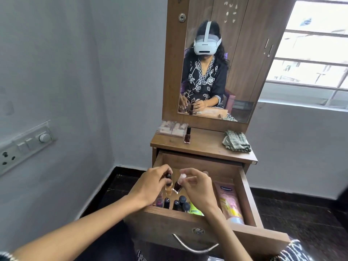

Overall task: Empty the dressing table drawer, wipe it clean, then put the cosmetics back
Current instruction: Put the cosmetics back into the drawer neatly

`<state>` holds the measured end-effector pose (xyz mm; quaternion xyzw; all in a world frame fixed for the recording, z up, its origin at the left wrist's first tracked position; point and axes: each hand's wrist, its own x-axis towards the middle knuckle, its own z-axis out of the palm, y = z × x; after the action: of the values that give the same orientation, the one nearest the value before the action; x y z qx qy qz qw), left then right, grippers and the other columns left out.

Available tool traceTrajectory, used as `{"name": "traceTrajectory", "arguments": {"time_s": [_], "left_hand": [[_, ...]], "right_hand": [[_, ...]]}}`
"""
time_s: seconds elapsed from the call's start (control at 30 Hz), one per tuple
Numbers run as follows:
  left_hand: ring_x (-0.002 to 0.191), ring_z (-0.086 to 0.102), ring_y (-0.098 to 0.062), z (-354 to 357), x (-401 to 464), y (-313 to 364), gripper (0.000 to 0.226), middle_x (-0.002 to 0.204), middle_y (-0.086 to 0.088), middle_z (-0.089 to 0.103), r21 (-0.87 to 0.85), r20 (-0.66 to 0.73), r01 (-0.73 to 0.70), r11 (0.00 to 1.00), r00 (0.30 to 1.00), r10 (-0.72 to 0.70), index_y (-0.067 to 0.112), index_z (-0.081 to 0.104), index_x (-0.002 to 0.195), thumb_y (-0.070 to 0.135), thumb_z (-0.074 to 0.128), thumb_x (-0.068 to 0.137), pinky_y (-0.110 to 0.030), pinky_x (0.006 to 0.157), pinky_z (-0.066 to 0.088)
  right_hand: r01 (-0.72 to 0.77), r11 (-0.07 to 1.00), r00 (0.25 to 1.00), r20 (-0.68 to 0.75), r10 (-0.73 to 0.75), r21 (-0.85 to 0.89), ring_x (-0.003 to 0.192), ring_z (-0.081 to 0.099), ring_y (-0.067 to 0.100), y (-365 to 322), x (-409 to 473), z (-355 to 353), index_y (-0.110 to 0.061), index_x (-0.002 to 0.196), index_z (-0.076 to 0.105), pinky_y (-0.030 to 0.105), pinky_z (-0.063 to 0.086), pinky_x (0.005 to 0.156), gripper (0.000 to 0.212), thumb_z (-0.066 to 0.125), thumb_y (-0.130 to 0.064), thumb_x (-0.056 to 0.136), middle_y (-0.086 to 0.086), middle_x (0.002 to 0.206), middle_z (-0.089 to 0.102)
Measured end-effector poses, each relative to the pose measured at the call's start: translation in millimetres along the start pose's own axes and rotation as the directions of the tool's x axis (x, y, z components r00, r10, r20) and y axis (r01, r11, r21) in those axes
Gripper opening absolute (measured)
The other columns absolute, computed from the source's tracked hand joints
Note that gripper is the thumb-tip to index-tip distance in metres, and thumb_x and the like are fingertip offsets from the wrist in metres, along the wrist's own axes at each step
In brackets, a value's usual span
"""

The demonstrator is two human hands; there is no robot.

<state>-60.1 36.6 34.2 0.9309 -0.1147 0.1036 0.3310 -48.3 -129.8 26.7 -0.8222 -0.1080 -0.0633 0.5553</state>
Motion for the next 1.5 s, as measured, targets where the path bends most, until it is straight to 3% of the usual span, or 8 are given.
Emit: {"name": "traceTrajectory", "arguments": {"time_s": [0.13,0.33,0.5,0.6,0.73,0.93,1.13,1.5], "left_hand": [[0.072,0.063,-0.003,3,-7,2,0.013,0.086,0.01,0.067,0.047,0.024,0.01,0.999,1.0,-0.011,0.028,0.056,0.101,0.021,0.057,0.09,-0.027,0.07,0.053],[0.05,0.058,-0.003,3,-11,4,0.015,0.068,0.009,0.06,0.054,0.07,0.034,0.998,0.997,-0.038,0.028,0.055,0.102,0.017,0.054,0.092,-0.027,0.06,0.054],[0.059,0.058,-0.002,5,-11,3,0.015,0.086,0.008,0.067,0.077,0.097,0.057,0.995,0.993,-0.064,0.027,0.056,0.103,0.017,0.054,0.092,-0.028,0.068,0.054],[0.058,0.059,-0.002,7,-10,1,0.016,0.088,0.006,0.069,0.084,0.123,0.071,0.994,0.989,-0.081,0.029,0.056,0.103,0.018,0.055,0.091,-0.025,0.065,0.054],[0.06,0.063,-0.006,9,-8,-2,0.015,0.081,0.007,0.067,0.087,0.153,0.096,0.992,0.982,-0.109,0.029,0.055,0.102,0.019,0.055,0.091,-0.027,0.063,0.054],[0.084,0.062,-0.01,11,-6,-5,0.014,0.093,0.004,0.065,0.103,0.168,0.12,0.987,0.976,-0.136,0.03,0.057,0.098,0.019,0.058,0.089,-0.033,0.078,0.053],[0.08,0.06,-0.009,12,-5,-8,0.014,0.089,0.006,0.065,0.105,0.171,0.115,0.988,0.976,-0.132,0.03,0.059,0.096,0.019,0.06,0.087,-0.026,0.073,0.05],[0.067,0.055,-0.002,14,-4,-10,0.014,0.083,0.012,0.06,0.097,0.177,0.112,0.989,0.976,-0.127,0.033,0.059,0.095,0.022,0.061,0.087,-0.02,0.065,0.044]], "right_hand": [[0.004,0.998,0.998,0.065,0.0,-0.059,0.066,0.062,-0.006,3,0,3,-0.021,0.092,0.071,0.006,0.046,0.057,0.02,0.066,-0.004,0.082,-0.01,0.071,0.068],[-0.013,0.984,0.986,0.161,0.042,-0.177,0.062,0.062,-0.007,9,1,5,-0.027,0.09,0.073,0.007,0.044,0.053,0.02,0.065,-0.01,0.082,-0.013,0.064,0.068],[-0.005,0.959,0.977,0.203,0.064,-0.282,0.071,0.062,-0.003,12,2,6,-0.025,0.098,0.073,0.006,0.043,0.053,0.017,0.066,-0.017,0.084,-0.011,0.082,0.067],[-0.007,0.957,0.969,0.235,0.079,-0.291,0.075,0.065,0.001,13,2,6,-0.023,0.099,0.072,0.007,0.046,0.056,0.017,0.066,-0.016,0.085,-0.006,0.088,0.07],[-0.026,0.961,0.955,0.278,0.105,-0.274,0.076,0.069,0.005,14,3,7,-0.022,0.094,0.071,0.009,0.049,0.059,0.017,0.066,-0.011,0.082,-0.001,0.085,0.072],[-0.003,0.948,0.945,0.31,0.107,-0.318,0.081,0.069,0.011,17,5,8,-0.019,0.098,0.071,0.015,0.049,0.063,0.021,0.067,-0.009,0.08,-0.002,0.084,0.068],[0.011,0.945,0.944,0.317,0.098,-0.326,0.072,0.065,0.005,18,5,8,-0.017,0.1,0.071,0.002,0.041,0.054,0.022,0.067,-0.008,0.08,-0.004,0.082,0.066],[0.043,0.945,0.931,0.356,0.079,-0.324,0.068,0.062,-0.005,21,7,7,-0.014,0.101,0.071,0.001,0.044,0.059,0.024,0.064,-0.001,0.083,0.002,0.093,0.072]]}}
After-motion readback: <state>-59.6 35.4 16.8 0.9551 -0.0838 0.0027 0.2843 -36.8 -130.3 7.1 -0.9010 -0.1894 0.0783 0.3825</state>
